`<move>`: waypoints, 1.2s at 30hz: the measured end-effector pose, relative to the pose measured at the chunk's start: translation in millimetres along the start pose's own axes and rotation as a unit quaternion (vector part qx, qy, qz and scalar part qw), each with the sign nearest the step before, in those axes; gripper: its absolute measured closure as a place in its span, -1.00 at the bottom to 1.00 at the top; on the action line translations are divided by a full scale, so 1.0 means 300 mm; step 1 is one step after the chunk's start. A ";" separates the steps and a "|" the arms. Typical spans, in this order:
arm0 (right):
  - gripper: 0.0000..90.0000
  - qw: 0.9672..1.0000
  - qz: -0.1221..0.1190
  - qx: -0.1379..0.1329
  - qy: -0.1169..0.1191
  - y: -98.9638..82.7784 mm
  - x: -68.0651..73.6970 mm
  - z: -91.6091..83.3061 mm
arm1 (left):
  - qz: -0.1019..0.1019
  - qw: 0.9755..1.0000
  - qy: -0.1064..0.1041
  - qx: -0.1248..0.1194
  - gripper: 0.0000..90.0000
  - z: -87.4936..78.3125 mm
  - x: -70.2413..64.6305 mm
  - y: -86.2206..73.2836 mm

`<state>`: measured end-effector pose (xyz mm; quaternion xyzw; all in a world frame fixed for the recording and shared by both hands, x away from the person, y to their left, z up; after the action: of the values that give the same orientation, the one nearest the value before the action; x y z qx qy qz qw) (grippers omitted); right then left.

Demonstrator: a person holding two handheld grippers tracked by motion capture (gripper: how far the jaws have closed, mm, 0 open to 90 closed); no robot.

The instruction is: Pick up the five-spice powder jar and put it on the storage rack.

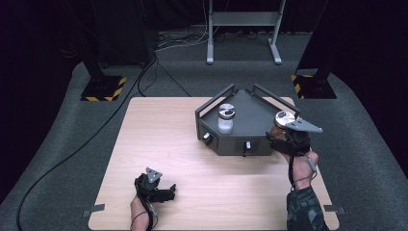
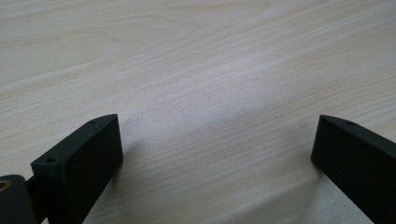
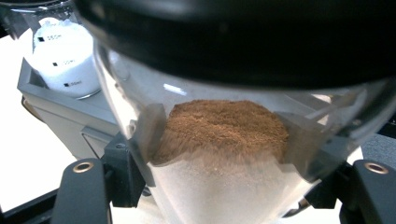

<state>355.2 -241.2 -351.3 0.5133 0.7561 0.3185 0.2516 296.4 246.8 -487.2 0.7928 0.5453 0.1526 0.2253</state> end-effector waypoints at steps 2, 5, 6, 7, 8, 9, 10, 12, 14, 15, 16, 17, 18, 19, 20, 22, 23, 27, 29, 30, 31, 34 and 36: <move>-0.33 1.000 0.002 -0.001 0.000 0.008 -0.004 0.011 | 0.000 1.000 0.000 0.000 -0.96 0.000 0.000 0.000; -0.33 1.000 0.001 0.001 -0.001 0.019 -0.007 0.026 | 0.000 1.000 0.000 0.000 -0.96 0.000 0.000 0.000; -0.33 1.000 0.001 0.002 -0.002 0.022 -0.007 0.031 | 0.000 1.000 0.000 0.000 -0.96 0.000 0.000 0.000; -0.33 1.000 0.001 0.004 -0.003 0.025 -0.006 0.035 | 0.001 1.000 0.000 0.000 -0.96 0.000 0.000 0.000; -0.33 1.000 0.000 0.004 -0.005 0.026 -0.005 0.039 | 0.001 1.000 0.000 0.000 -0.96 0.000 0.000 0.000; -0.33 1.000 0.000 0.004 -0.005 0.028 -0.005 0.043 | 0.001 1.000 0.000 0.000 -0.95 0.000 0.000 0.000; -0.33 1.000 0.001 0.005 -0.005 0.029 -0.006 0.047 | 0.001 1.000 0.000 0.000 -0.95 0.000 0.000 0.000; -0.33 1.000 0.002 0.006 -0.004 0.031 -0.007 0.055 | 0.003 1.000 -0.001 0.000 -0.95 0.000 0.000 0.000; -0.33 1.000 0.003 0.006 -0.005 0.034 -0.007 0.061 | 0.003 1.000 -0.001 0.000 -0.95 0.000 0.000 0.000; -0.33 1.000 0.003 0.006 -0.005 0.036 -0.009 0.065 | 0.003 1.000 -0.002 0.000 -0.95 0.000 0.000 0.000; -0.33 1.000 0.005 0.006 -0.004 0.037 -0.011 0.068 | 0.003 1.000 -0.002 0.000 -0.95 0.000 0.000 0.000; -0.33 1.000 0.006 0.006 -0.001 0.040 -0.014 0.072 | 0.003 1.000 -0.002 0.000 -0.95 0.000 0.000 -0.001; -0.33 1.000 0.004 0.005 0.000 0.043 -0.015 0.076 | 0.003 1.000 -0.002 0.000 -0.95 0.000 0.000 0.000; -0.33 1.000 0.003 0.005 0.000 0.045 -0.016 0.079 | 0.003 1.000 -0.001 0.000 -0.95 0.000 0.000 0.000; -0.33 1.000 0.003 0.005 -0.001 0.048 -0.016 0.082 | 0.003 1.000 -0.002 0.000 -0.95 0.000 0.000 0.000; -0.33 1.000 0.003 0.004 -0.002 0.053 -0.017 0.089 | 0.003 1.000 -0.001 0.000 -0.95 0.000 0.000 -0.001; -0.33 1.000 0.003 0.004 -0.001 0.056 -0.019 0.092 | 0.003 1.000 -0.001 0.000 -0.95 0.000 0.000 -0.001; -0.33 1.000 0.003 0.006 -0.001 0.067 -0.026 0.106 | 0.004 1.000 -0.001 -0.001 -0.95 0.000 0.000 -0.001; -0.33 1.000 0.005 0.007 -0.001 0.071 -0.028 0.113 | 0.004 1.000 -0.001 0.000 -0.95 -0.001 0.000 -0.001; -0.33 1.000 0.006 0.007 -0.001 0.073 -0.030 0.116 | 0.004 1.000 -0.002 0.000 -0.95 -0.001 0.000 -0.001; -0.33 1.000 0.007 0.007 0.000 0.074 -0.031 0.119 | 0.004 1.000 -0.001 0.000 -0.95 -0.001 0.000 -0.001; -0.33 1.000 0.008 0.008 0.001 0.079 -0.035 0.127 | 0.004 1.000 -0.002 -0.001 -0.95 -0.001 0.000 -0.001; -0.33 1.000 0.008 0.009 0.000 0.082 -0.035 0.132 | 0.004 1.000 -0.002 -0.001 -0.95 -0.001 0.000 -0.001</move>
<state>402.0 -235.5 -359.3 0.5220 0.7548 0.3133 0.2442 296.1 246.9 -487.2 0.7950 0.5419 0.1525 0.2261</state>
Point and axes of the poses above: each handheld gripper's, and its own axes: z roughly forward along the jaws, y roughly out of its top, x roughly to its left, the point moved 7 cm from there along z, roughly forward along the jaws, and after that the axes turned 15 degrees about x, right-handed, at the moved point
